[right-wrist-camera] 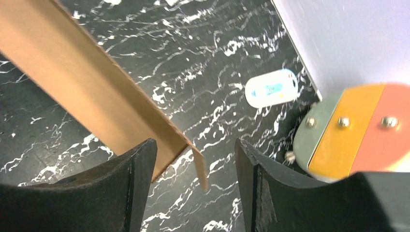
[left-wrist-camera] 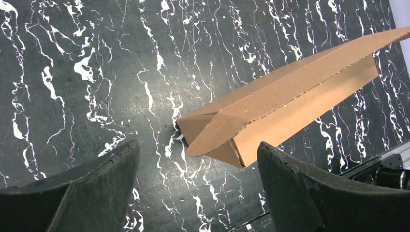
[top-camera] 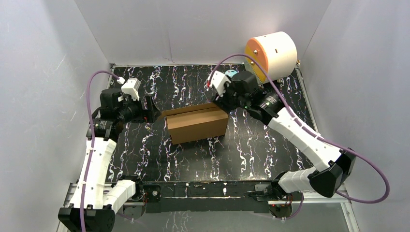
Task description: Fold the paper box
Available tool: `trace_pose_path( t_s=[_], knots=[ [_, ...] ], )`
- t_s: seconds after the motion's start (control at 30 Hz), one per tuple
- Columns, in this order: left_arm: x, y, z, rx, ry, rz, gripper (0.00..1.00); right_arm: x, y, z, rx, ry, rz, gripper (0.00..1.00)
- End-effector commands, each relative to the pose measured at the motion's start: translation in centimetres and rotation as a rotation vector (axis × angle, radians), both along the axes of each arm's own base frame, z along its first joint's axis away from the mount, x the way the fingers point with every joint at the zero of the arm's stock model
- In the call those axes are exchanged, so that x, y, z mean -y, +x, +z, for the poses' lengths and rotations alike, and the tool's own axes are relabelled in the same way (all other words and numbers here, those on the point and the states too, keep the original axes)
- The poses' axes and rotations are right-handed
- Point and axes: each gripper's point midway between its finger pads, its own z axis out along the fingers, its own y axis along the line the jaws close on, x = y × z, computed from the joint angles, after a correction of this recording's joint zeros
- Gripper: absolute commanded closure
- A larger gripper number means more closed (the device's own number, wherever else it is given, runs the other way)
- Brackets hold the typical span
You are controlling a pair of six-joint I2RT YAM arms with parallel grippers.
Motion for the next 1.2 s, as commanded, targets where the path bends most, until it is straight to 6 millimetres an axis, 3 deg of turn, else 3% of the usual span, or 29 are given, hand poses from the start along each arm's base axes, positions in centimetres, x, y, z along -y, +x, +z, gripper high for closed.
trace_pose_path(
  t_s=[0.0,0.2,0.47,0.67,0.83,1.03,1.17],
  knots=[
    [0.6,0.2,1.5,0.048,0.009,-0.06,0.13,2.2,0.7,-0.1,-0.097,0.121,-0.118,0.32],
    [1.4,-0.2,0.3,0.01,-0.005,-0.112,0.14,4.3,1.2,-1.6,-0.167,0.163,-0.161,0.35],
    [2.7,-0.8,-0.7,-0.045,-0.023,-0.172,0.24,4.7,1.1,-3.2,-0.223,0.172,-0.162,0.48],
    [3.4,-0.9,-2.0,-0.111,-0.035,-0.192,0.42,4.0,1.0,-3.6,-0.261,0.192,-0.146,0.61],
    [4.1,-0.9,-2.0,-0.151,-0.075,-0.188,0.65,3.2,0.8,-3.3,-0.309,0.24,-0.155,0.77],
    [4.9,-1.0,-2.2,-0.205,-0.13,-0.15,0.81,2.5,0.1,-3.9,-0.414,0.288,-0.19,0.88],
    [5.4,-1.0,-2.0,-0.24,-0.171,-0.111,0.87,2.5,0.1,-3.6,-0.451,0.328,-0.251,0.92]
  ],
)
